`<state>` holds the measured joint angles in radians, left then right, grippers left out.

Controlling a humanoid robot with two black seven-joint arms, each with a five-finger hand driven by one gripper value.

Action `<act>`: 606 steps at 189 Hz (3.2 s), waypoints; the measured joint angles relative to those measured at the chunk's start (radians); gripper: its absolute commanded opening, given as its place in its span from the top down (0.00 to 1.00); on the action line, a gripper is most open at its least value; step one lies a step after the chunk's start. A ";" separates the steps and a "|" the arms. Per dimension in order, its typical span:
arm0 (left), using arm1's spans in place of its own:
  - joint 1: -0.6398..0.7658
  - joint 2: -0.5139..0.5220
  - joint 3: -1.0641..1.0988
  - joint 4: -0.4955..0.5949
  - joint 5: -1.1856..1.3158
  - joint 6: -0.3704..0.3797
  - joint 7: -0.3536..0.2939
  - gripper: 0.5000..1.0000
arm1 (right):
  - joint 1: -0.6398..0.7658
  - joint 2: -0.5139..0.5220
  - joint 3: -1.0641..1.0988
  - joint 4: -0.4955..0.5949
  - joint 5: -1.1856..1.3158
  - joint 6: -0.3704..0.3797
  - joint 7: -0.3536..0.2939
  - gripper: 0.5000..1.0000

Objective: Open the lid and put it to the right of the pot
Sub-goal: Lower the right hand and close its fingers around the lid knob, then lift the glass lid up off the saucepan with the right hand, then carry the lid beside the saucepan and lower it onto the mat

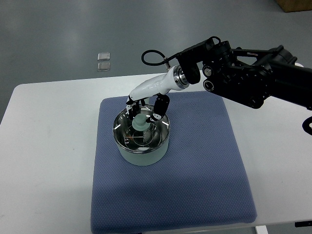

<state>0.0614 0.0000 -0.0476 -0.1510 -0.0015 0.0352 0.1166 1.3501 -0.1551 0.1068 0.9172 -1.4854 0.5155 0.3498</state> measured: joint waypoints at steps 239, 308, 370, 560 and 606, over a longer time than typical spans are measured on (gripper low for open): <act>0.000 0.000 0.000 0.005 0.000 0.000 0.000 0.00 | -0.006 0.000 0.005 0.011 0.013 -0.011 0.009 0.96; 0.000 0.000 0.000 0.007 0.000 0.000 0.000 0.00 | -0.003 -0.002 0.005 0.009 0.038 -0.007 0.009 1.00; 0.000 0.000 0.000 0.008 0.000 0.000 0.000 0.00 | 0.004 -0.006 0.039 0.009 0.056 0.005 0.009 1.00; 0.000 0.000 0.003 0.010 0.000 0.008 0.002 0.00 | -0.051 -0.346 0.143 0.002 0.067 0.078 0.078 1.00; 0.000 0.000 0.004 0.010 0.000 0.009 0.005 0.00 | -0.165 -0.358 0.150 -0.013 0.065 0.023 0.087 1.00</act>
<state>0.0610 0.0000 -0.0436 -0.1411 -0.0015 0.0444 0.1213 1.1849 -0.5128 0.2565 0.9040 -1.4203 0.5384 0.4367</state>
